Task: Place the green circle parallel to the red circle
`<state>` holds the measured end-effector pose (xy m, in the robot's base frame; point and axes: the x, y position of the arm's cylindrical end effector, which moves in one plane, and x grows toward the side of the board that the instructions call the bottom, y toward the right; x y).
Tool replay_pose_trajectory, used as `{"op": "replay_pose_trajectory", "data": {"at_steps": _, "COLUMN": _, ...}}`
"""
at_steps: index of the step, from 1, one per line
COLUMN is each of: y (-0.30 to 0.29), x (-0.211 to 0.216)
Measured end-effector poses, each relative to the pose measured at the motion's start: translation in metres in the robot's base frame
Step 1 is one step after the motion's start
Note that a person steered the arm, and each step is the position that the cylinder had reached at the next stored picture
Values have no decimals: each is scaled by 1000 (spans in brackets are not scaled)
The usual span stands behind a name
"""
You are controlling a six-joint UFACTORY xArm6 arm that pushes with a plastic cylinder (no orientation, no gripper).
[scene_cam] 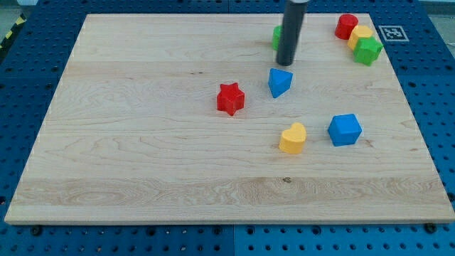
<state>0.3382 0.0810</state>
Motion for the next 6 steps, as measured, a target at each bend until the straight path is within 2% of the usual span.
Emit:
{"op": "replay_pose_trajectory", "data": {"at_steps": 1, "y": -21, "x": -13}}
{"op": "replay_pose_trajectory", "data": {"at_steps": 3, "y": 43, "x": -65}}
{"op": "replay_pose_trajectory", "data": {"at_steps": 4, "y": 61, "x": -69}}
{"op": "replay_pose_trajectory", "data": {"at_steps": 6, "y": -18, "x": -71}}
